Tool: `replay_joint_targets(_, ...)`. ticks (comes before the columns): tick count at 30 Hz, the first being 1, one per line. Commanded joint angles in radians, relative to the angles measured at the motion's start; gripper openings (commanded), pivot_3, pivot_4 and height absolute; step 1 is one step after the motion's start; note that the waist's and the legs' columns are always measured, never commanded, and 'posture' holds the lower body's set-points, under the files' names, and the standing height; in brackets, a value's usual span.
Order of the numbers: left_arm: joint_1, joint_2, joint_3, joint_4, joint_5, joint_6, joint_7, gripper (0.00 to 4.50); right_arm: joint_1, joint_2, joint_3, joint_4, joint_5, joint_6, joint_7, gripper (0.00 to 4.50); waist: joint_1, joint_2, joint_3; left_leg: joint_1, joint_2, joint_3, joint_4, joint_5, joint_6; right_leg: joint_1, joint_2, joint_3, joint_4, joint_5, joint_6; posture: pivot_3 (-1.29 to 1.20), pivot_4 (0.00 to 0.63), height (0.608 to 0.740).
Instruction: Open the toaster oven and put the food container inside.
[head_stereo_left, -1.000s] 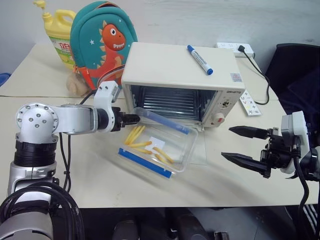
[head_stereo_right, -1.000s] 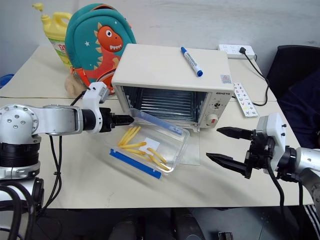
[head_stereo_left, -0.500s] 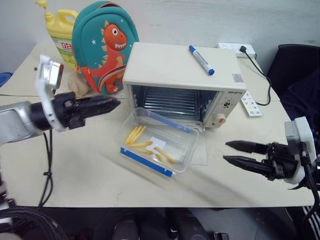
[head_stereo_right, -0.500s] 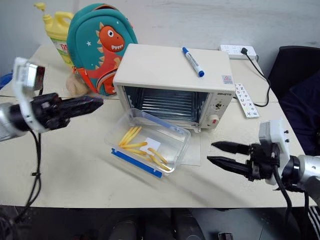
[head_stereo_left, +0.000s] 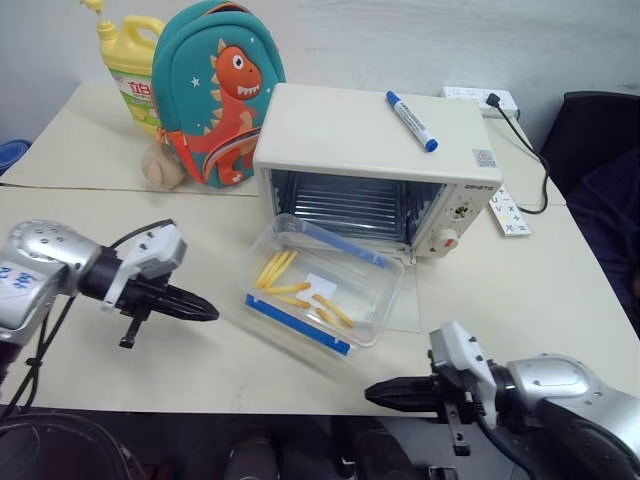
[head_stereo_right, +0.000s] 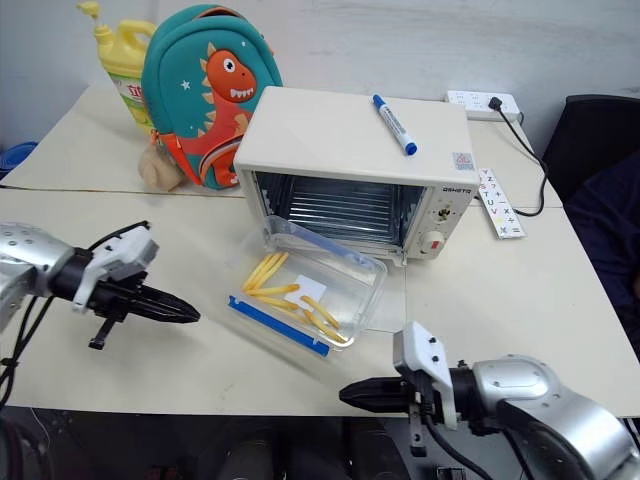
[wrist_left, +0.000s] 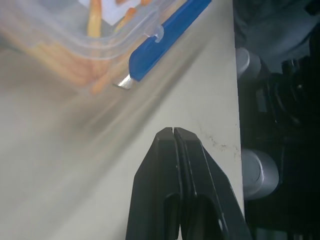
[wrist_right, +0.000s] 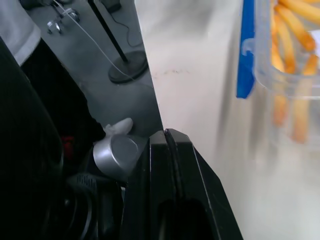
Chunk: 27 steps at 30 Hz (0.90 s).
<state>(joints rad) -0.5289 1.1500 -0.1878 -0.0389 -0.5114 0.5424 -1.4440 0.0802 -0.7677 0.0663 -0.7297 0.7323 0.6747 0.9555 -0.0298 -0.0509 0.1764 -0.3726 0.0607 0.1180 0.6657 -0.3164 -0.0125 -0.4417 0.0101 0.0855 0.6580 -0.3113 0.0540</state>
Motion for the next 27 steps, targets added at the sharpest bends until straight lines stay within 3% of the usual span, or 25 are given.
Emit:
replay_joint_targets(1,-0.064,-0.054,-0.027,0.014,0.041,0.007,-0.018,0.03,-0.022,0.059,0.027,0.031,-0.027,-0.037,-0.051,0.00,0.000,0.000,0.000,-0.001,0.000,0.000,0.001,0.000,0.000,-0.001,0.000,0.000,0.001,0.000,0.000,0.00,0.150,0.740)
replay_joint_targets(7,-0.165,-0.232,-0.055,0.063,0.094,0.034,0.057,0.03,-0.119,0.167,0.009,0.115,-0.101,-0.051,-0.203,0.00,-0.002,0.000,0.000,0.000,0.000,0.001,0.003,0.000,-0.001,-0.001,0.000,0.001,0.005,0.000,0.001,0.00,0.150,0.740)
replay_joint_targets(13,-0.179,-0.379,-0.021,0.090,0.118,0.035,0.183,0.03,-0.202,0.159,-0.080,0.158,-0.075,-0.011,-0.243,0.00,-0.001,0.000,0.000,0.000,0.001,0.001,0.003,0.003,-0.004,-0.002,0.001,0.002,0.005,0.001,0.001,0.00,0.150,0.740)
replay_joint_targets(20,-0.162,-0.484,0.010,0.123,0.170,-0.007,0.325,0.03,-0.282,0.209,-0.073,0.231,-0.119,-0.025,-0.308,0.00,-0.003,0.000,0.000,0.000,0.001,0.001,0.003,0.003,-0.004,-0.002,0.000,0.003,0.007,0.001,0.001,0.00,0.150,0.740)
replay_joint_targets(27,-0.171,-0.627,0.081,0.106,0.166,-0.007,0.504,0.03,-0.385,0.279,-0.055,0.387,-0.265,-0.111,-0.405,0.00,-0.001,0.000,0.000,0.000,0.000,0.001,0.004,0.003,-0.004,-0.002,0.000,0.003,0.007,0.001,0.002,0.00,0.150,0.740)
